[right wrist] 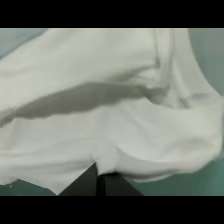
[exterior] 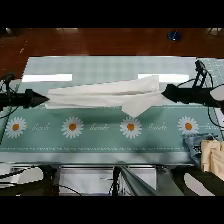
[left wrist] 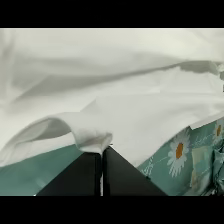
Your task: Fold the shirts.
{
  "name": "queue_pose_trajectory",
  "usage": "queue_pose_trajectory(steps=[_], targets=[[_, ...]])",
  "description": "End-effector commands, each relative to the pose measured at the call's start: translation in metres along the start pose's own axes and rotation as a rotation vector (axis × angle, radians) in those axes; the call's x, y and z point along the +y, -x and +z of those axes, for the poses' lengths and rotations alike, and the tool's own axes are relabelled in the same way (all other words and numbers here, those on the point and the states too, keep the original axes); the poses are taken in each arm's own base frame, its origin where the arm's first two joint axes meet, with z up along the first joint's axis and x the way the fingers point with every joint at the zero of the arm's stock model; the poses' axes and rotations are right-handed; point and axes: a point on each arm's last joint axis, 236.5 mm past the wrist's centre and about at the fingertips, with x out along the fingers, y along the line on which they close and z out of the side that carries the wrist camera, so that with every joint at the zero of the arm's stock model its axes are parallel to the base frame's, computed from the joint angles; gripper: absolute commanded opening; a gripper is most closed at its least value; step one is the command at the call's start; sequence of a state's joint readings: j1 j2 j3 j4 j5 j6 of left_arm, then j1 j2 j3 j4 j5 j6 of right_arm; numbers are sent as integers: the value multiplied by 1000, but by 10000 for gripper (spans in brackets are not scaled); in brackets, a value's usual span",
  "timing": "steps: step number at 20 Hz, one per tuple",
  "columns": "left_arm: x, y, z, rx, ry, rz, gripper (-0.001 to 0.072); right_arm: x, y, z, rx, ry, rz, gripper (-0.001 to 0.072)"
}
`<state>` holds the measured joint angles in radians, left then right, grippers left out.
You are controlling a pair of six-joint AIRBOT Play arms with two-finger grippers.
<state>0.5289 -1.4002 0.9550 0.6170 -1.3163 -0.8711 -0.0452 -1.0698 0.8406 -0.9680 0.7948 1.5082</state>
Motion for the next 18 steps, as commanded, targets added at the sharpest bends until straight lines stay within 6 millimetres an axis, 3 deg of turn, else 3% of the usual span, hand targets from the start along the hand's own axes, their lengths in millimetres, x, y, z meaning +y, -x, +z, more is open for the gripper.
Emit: queue_pose_trajectory(steps=[1, 4, 9, 13, 18], targets=[[-27, -23, 41, -114, -74, 26, 20, 7, -24, 47, -80, 23, 2, 20], [-14, -31, 62, -195, -44, 95, 20, 2, -56, 78, -99, 5, -7, 19], [17, -45, 55, -156, 35, 103, 20, -7, -99, 106, -95, -2, -16, 20], [44, -53, 57, -167, 81, 138, 21, -17, -124, 111, -86, -27, -23, 20], [63, -60, 61, -184, 103, 176, 25, -34, -150, 96, -41, -74, -34, 24]])
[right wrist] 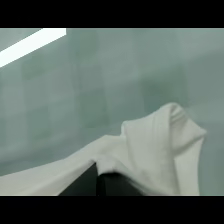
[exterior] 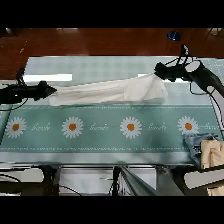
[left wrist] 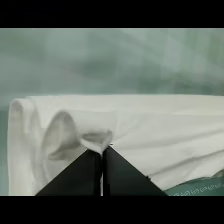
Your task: Fold the shirts.
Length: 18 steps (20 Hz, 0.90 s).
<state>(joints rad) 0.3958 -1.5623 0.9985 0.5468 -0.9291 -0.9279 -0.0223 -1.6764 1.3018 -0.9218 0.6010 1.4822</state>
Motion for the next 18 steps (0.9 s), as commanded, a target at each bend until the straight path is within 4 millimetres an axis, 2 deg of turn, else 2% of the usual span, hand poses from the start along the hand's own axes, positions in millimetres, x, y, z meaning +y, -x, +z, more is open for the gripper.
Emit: queue_pose_trajectory(steps=[1, 3, 4, 5, 6, 7, 8, 9, 10, 11, 12, 14, 16, 18], targets=[[13, -8, 3, -14, 13, 32, 56, -8, -18, -10, 30, -43, 2, 46], [14, -9, 2, -12, 14, 32, 323, -2, -17, -8, 28, -66, 22, 234], [13, -6, 6, -19, 12, 30, 379, 4, -10, -4, 17, -42, 39, 270], [12, 1, 12, -30, 6, 22, 382, 10, 3, 5, -4, 8, 50, 331], [12, 11, 24, -48, -5, 19, 415, 14, 19, 15, -20, 73, 53, 373], [15, 26, 38, -77, -22, 30, 414, 13, 38, 27, -26, 143, 31, 373], [19, 42, 51, -108, -39, 47, 412, 3, 59, 39, -16, 215, -23, 373], [23, 58, 63, -138, -50, 73, 367, -13, 78, 48, 11, 256, -96, 373], [29, 73, 72, -165, -35, 109, 366, -35, 96, 54, 56, 292, -180, 400], [31, 83, 77, -177, -31, 136, 366, -51, 108, 54, 106, 310, -232, 473], [32, 89, 79, -183, -33, 152, 366, -64, 114, 48, 161, 305, -249, 487], [25, 89, 78, -178, -45, 144, 366, -76, 110, 28, 264, 244, -192, 576], [17, 83, 71, -149, -56, 128, 366, -67, 95, 7, 349, 138, -32, 592], [8, 76, 67, -131, -73, 118, 366, -56, 79, -1, 385, 22, 118, 594]])
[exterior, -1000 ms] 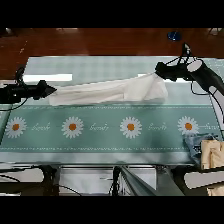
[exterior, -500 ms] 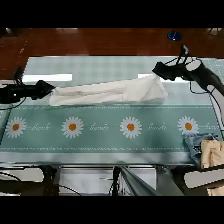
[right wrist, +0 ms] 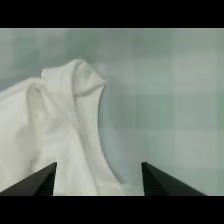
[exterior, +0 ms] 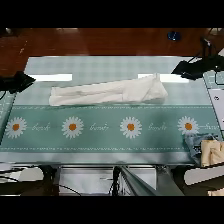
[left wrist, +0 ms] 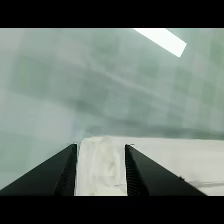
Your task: Fold the shirts.
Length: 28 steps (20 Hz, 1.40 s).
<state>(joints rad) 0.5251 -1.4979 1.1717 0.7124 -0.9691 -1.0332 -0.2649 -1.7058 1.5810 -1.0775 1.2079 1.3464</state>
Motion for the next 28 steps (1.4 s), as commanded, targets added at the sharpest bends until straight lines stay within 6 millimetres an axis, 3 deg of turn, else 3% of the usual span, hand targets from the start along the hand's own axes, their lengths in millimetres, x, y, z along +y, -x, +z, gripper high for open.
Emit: queue_pose_trajectory(steps=[1, 7, 13, 14, 16, 17, 18, 22, 23, 24, 25, 28], targets=[[-14, -4, -6, 27, -25, -11, 367, 15, -20, -16, 105, -113, 231, 594], [-29, -13, -13, 52, -56, -29, 367, 11, -78, -41, 219, -138, 224, 594], [-32, -15, -15, 61, -61, -35, 367, 49, -127, -64, 289, -77, 227, 584], [-34, -15, -16, 62, -63, -36, 367, 57, -132, -65, 288, -62, 228, 551], [-36, -17, -17, 67, -68, -40, 367, 70, -135, -65, 275, -16, 236, 261], [-38, -18, -18, 69, -72, -42, 367, 74, -133, -63, 271, -15, 245, 83], [-41, -19, -20, 78, -76, -48, 367, 80, -127, -62, 269, -16, 261, 22], [-65, -26, -41, 154, -101, -94, 354, 104, -70, -46, 201, 80, 264, 21], [-77, -30, -52, 189, -98, -112, 197, 110, -52, -41, 172, 105, 256, 21], [-92, -34, -63, 226, -98, -133, 55, 114, -34, -36, 141, 122, 235, 21], [-112, -40, -74, 257, -98, -162, 24, 117, -18, -33, 121, 131, 214, 21], [-185, -59, -110, 324, -115, -281, 23, 122, 23, -35, 85, 172, 154, 21]])
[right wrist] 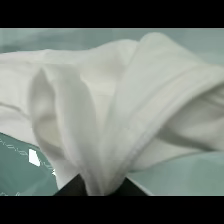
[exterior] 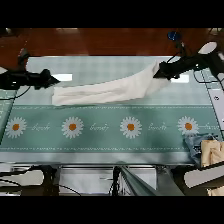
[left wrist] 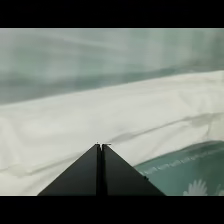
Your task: Fold the shirts.
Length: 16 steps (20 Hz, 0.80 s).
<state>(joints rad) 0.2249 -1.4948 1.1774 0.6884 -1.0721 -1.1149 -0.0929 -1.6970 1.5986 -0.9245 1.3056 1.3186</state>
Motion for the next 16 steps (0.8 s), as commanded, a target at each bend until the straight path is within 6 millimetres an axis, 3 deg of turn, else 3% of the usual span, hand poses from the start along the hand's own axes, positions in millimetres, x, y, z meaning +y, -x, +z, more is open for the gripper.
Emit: queue_pose_trajectory(steps=[1, 6, 8, 12, 16], targets=[[-79, -43, -27, 76, -26, -129, 23, 17, 46, -7, -31, 44, -75, 21], [-170, -118, -83, 126, -50, -185, 23, 28, 79, -23, -24, 69, -133, 21], [-197, -142, -106, 146, -30, -225, 23, 33, 88, -32, -7, 76, -139, 21], [-230, -175, -148, 215, 66, -291, 23, 37, 106, -37, -30, 89, -177, 21], [-250, -200, -166, 244, 147, -341, 22, 44, 116, -44, -24, 98, -179, 21]])
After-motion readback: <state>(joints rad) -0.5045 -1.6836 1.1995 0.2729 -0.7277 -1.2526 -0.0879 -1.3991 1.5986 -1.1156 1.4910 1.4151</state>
